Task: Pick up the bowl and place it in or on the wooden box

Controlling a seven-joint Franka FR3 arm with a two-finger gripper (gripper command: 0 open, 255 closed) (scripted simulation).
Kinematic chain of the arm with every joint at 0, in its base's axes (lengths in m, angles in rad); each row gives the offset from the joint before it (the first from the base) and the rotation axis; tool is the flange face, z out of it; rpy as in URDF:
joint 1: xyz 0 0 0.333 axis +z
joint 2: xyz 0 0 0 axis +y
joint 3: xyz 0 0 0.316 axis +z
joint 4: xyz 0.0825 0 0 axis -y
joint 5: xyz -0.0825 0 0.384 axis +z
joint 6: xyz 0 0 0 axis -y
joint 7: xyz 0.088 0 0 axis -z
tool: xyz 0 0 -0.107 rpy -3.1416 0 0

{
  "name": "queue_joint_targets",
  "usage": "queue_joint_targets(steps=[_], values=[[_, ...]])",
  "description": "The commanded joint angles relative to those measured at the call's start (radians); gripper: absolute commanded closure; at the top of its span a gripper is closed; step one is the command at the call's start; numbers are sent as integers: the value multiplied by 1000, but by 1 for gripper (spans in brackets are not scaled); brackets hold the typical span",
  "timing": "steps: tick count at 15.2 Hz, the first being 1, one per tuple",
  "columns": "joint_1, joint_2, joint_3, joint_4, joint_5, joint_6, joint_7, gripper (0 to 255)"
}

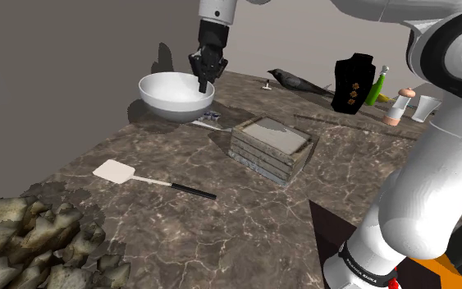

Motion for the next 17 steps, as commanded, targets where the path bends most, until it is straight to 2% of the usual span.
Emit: queue_joint_targets(steps=[1, 10, 17], values=[[1, 6, 1, 36, -1, -29, 6, 255], [4, 57, 3, 218, -6, -160, 23, 255], [-56, -186, -59, -44, 15, -153, -97, 255]])
